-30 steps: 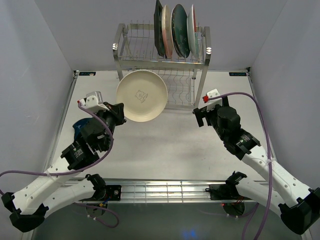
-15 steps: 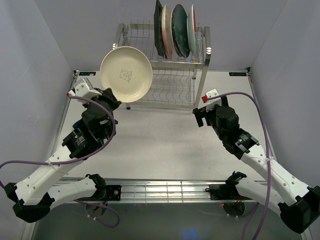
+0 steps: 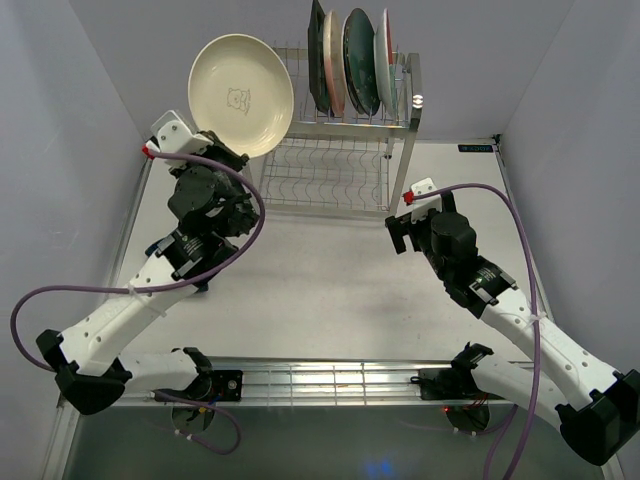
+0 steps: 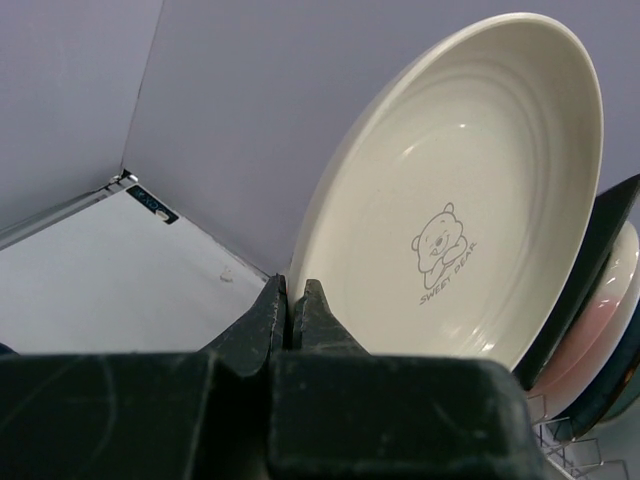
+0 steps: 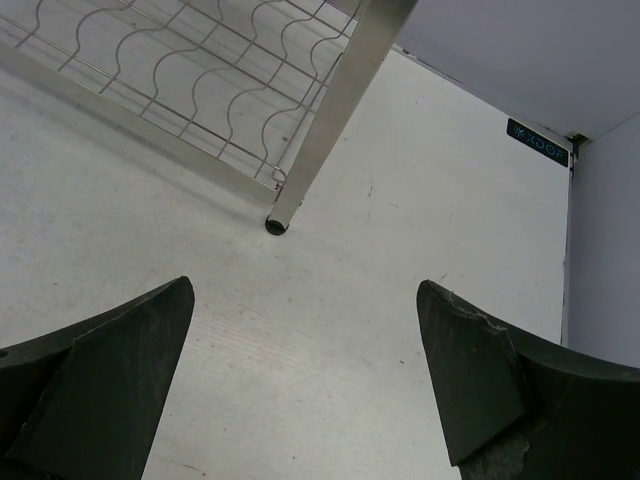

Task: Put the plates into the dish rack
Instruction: Insert the plate into the dish rack.

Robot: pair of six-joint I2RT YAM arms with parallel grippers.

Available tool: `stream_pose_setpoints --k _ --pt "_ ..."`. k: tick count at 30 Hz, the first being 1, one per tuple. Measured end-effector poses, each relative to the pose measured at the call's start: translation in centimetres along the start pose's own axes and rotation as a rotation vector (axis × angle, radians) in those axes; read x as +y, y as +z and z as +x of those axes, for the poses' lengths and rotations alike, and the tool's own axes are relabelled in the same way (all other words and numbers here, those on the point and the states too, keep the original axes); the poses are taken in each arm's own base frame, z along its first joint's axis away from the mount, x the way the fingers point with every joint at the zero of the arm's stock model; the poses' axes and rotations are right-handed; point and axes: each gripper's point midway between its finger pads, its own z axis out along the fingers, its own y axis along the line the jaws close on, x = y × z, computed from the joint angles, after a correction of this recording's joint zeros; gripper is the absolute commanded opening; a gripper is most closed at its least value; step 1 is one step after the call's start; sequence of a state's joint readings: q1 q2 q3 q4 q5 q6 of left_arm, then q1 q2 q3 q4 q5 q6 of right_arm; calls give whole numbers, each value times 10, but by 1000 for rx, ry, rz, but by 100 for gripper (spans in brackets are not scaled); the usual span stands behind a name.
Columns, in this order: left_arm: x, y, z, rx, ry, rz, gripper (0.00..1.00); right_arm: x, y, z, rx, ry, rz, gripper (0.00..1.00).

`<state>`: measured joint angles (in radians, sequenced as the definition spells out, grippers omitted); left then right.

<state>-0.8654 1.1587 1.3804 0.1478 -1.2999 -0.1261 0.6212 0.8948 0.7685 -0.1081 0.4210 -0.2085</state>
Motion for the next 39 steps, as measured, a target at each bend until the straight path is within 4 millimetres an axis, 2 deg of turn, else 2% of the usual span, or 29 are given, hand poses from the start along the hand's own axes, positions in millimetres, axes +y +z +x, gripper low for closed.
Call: stream_pose_setpoints --k 9,22,31,39 --pt "-41 25 -16 -84 67 -27 0 0 0 1 3 -1 3 98" --pt "-74 65 -5 -169 172 -109 0 1 1 6 12 -4 1 98" --pt "-87 97 -2 -211 200 -186 0 1 1 6 10 -3 1 98" --pt "-93 115 20 -211 276 -233 0 1 1 6 10 -3 0 98"
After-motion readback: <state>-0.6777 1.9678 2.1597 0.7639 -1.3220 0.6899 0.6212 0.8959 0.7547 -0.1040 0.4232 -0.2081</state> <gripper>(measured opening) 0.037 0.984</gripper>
